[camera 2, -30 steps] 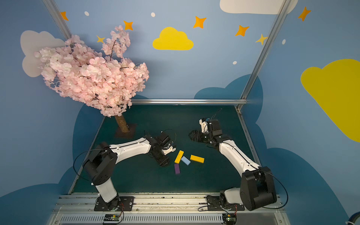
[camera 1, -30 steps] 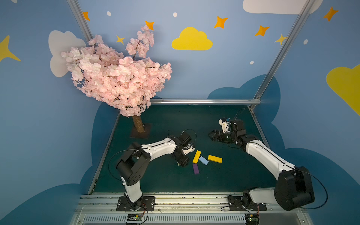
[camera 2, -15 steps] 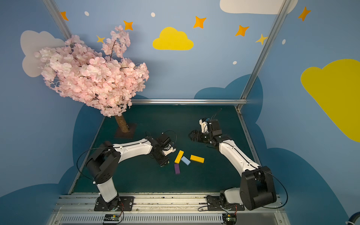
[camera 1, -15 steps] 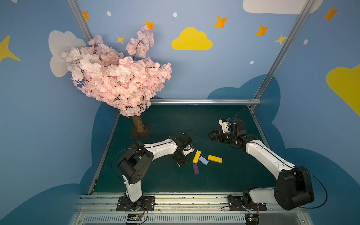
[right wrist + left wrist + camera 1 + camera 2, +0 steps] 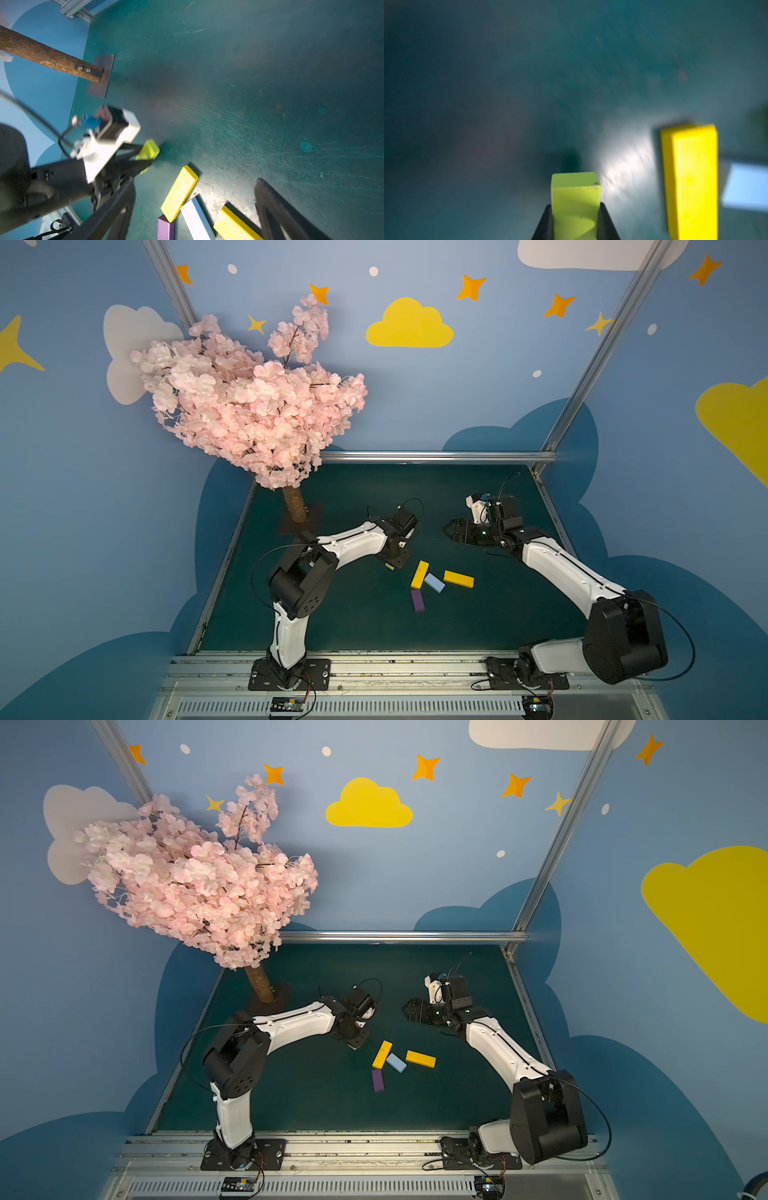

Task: Assemble the letter k with building blocks
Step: Place the building block at the center of the board.

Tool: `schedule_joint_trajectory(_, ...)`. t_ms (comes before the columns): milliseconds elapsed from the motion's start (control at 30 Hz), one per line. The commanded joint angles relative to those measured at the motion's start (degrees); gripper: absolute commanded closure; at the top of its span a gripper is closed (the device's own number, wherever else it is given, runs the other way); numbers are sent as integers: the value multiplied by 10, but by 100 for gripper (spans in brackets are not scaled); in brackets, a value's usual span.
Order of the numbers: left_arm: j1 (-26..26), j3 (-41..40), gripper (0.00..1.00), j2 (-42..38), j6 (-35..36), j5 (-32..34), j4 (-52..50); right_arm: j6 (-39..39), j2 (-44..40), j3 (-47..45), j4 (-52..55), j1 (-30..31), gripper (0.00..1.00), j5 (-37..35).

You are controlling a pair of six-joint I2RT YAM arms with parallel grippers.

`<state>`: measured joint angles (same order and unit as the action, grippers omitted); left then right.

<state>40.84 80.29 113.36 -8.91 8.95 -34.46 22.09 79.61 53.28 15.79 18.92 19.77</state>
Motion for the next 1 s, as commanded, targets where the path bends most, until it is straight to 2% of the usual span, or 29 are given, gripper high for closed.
schedule_joint_trajectory(0,-4,56,97,35,-71,75,-27,-1,1,11,17,4,10,-6)
schedule_joint_trajectory(100,-6,94,97,45,-142,114,-55,-7,-6,13,28,3,11,-18)
schedule_joint_trajectory(300,-14,94,97,35,-277,132,-71,-4,-9,9,29,4,11,-19)
schedule_joint_trajectory(400,-33,56,97,27,-304,56,-18,-4,-9,6,28,5,10,-22)
schedule_joint_trajectory(467,-39,39,97,28,-308,32,6,-4,-10,7,29,6,10,-22)
schedule_joint_trajectory(967,-40,27,97,49,-280,20,20,-5,-17,4,35,8,10,-32)
